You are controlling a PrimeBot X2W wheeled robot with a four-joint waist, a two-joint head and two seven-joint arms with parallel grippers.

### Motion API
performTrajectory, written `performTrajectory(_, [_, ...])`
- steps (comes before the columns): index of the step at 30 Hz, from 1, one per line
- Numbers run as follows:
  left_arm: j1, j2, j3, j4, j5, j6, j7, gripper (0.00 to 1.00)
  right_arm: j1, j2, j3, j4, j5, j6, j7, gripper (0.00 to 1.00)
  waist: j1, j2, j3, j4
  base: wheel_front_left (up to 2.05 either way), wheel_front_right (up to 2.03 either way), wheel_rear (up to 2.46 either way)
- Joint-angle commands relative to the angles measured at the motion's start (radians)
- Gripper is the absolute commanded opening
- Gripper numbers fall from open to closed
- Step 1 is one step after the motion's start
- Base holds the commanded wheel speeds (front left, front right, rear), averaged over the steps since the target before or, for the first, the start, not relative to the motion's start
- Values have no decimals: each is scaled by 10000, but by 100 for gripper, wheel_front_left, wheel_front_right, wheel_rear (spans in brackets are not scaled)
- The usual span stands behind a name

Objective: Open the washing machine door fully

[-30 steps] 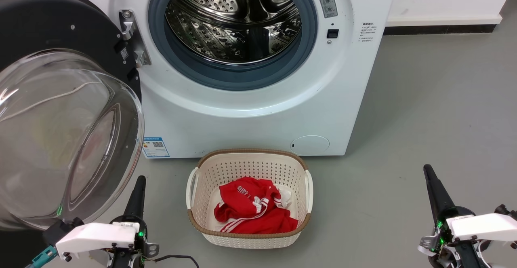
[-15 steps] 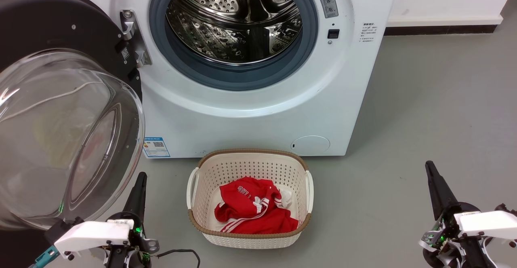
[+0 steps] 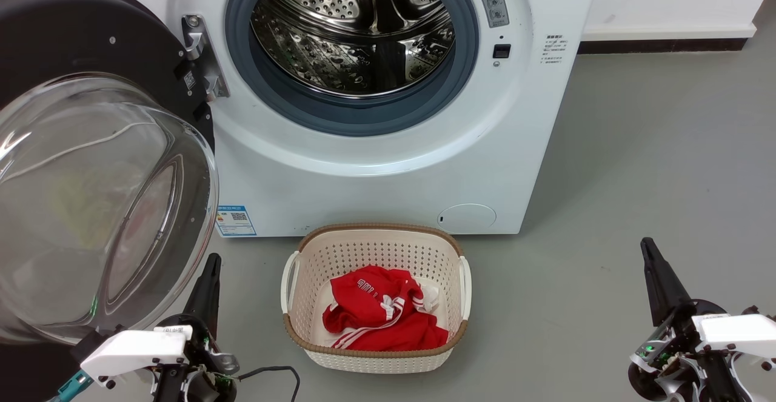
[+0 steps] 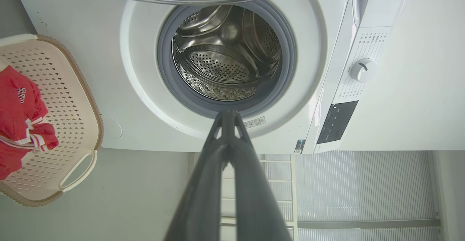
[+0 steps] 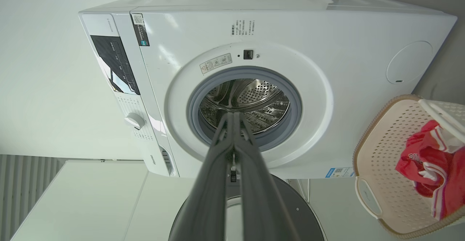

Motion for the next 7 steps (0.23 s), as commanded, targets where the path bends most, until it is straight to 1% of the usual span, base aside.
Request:
performTrajectory(1, [-128, -13, 31, 38, -162, -45, 60, 0, -140, 24, -35, 33, 159, 0, 61, 0, 0, 0, -1, 2, 0, 0, 0])
performTrajectory(7, [-118, -12, 29, 32, -125, -44, 49, 0, -136, 47, -59, 29, 88, 0, 69, 0, 0, 0, -1, 2, 0, 0, 0])
